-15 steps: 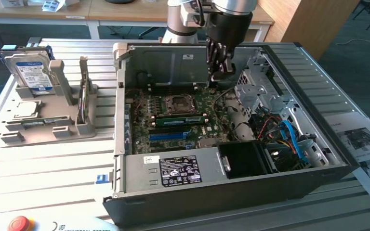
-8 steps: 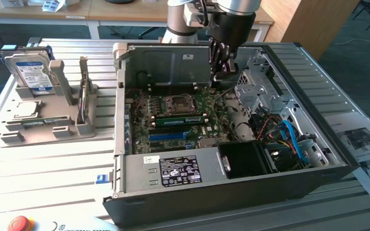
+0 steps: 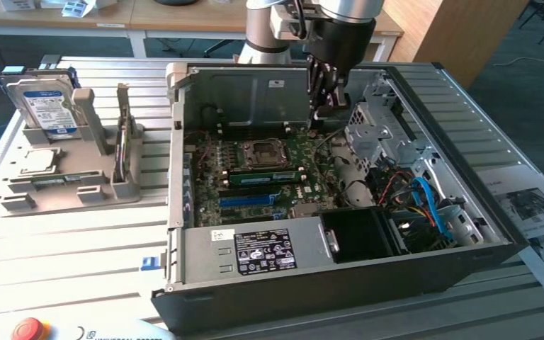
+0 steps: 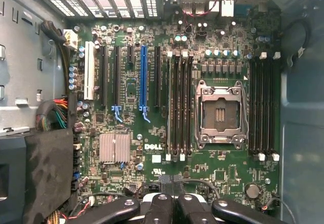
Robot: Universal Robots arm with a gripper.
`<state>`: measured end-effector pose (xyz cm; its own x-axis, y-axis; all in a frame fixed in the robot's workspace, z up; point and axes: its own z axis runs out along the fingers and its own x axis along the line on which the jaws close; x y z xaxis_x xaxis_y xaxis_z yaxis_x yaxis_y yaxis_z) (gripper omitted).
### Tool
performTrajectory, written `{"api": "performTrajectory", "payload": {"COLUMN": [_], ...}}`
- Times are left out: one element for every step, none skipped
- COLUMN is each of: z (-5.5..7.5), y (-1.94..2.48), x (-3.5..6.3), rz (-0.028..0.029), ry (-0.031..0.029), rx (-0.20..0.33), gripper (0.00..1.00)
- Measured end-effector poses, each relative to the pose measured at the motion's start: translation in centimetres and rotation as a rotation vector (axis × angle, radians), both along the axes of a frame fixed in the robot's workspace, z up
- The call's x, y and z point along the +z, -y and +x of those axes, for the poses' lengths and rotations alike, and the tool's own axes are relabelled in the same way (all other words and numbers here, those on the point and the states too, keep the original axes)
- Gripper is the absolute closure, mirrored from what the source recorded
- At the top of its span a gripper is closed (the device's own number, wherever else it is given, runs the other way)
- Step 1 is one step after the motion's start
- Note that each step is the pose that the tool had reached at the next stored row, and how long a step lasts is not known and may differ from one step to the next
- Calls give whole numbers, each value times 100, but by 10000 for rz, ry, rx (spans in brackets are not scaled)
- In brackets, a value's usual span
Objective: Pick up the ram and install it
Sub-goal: 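Press down the ram until it locks into place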
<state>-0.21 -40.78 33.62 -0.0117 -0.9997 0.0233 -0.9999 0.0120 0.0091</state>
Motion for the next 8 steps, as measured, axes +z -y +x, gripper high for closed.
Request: {"api": "performTrajectory", "payload": {"z": [0,0,0,0,0,0,0,0], "y": [0,1,1,1,1,0,0,0], "x": [-6,-17,-32,-48,-64,-81,-98,-114], "rz": [1,0,0,0,-1,-1,-3,-6], "ry": [0,0,0,0,0,0,0,-1], "rx": [0,0,0,0,0,0,0,0], "gripper": [90,90,90,90,90,90,90,90]}}
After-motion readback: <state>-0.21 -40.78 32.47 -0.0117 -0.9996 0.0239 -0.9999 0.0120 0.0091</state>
